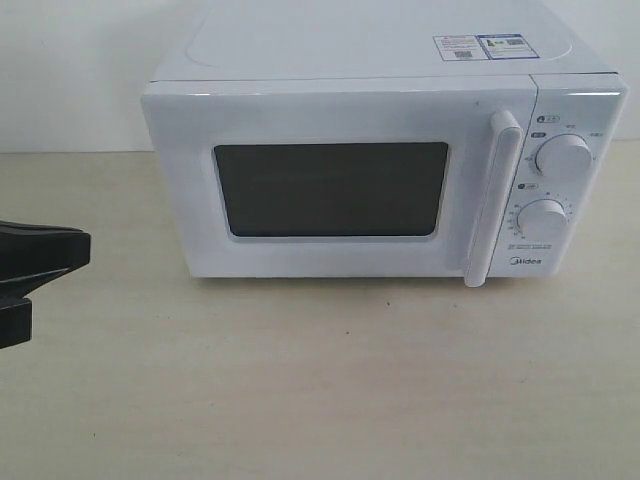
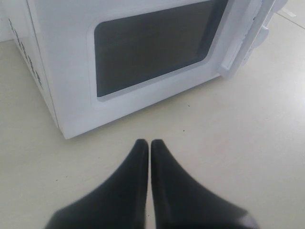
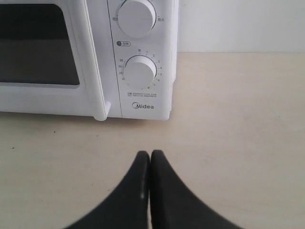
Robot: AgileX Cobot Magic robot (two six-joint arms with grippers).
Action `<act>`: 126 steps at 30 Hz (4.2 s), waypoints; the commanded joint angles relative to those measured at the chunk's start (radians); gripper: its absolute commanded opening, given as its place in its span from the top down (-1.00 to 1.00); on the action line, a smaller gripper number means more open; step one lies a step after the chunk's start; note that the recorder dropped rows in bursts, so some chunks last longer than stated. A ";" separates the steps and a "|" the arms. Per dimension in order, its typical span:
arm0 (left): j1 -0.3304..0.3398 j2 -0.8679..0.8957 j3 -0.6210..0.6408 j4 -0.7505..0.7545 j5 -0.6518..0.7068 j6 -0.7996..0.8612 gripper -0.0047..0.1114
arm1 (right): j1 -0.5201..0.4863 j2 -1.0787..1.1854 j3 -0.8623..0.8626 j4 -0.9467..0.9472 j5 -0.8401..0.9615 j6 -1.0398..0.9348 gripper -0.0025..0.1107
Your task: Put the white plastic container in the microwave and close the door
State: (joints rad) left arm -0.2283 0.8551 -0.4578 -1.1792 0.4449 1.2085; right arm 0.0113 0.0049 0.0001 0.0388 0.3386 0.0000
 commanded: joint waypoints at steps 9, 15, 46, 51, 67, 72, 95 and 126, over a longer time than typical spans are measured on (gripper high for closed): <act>-0.003 -0.002 0.005 -0.010 -0.007 -0.004 0.84 | -0.003 -0.005 0.000 0.003 0.000 0.000 0.96; -0.003 -0.058 0.005 -0.010 -0.007 -0.004 0.84 | -0.003 -0.005 0.000 0.003 0.000 0.000 0.96; 0.148 -0.762 0.287 0.358 -0.454 -0.938 0.84 | -0.003 -0.005 0.000 0.003 0.000 0.000 0.96; 0.148 -0.835 0.376 0.694 -0.456 -0.982 0.84 | -0.003 -0.005 0.000 0.003 0.000 0.000 0.96; 0.148 -0.855 0.458 0.954 -0.136 -1.078 0.84 | -0.003 -0.005 0.000 0.003 0.000 0.000 0.96; 0.148 -0.855 0.458 0.954 -0.136 -1.126 0.84 | -0.003 -0.005 0.000 0.003 0.000 0.000 0.96; 0.178 -0.855 0.458 0.951 -0.136 -1.163 0.84 | -0.003 -0.005 0.000 0.015 0.010 0.000 0.96; 0.178 -0.855 0.458 0.956 -0.138 -1.164 0.84 | -0.003 -0.005 0.000 0.015 0.010 0.000 0.96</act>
State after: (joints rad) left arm -0.0515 0.0032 -0.0032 -0.2284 0.3072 0.0495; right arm 0.0113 0.0049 0.0001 0.0552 0.3525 0.0000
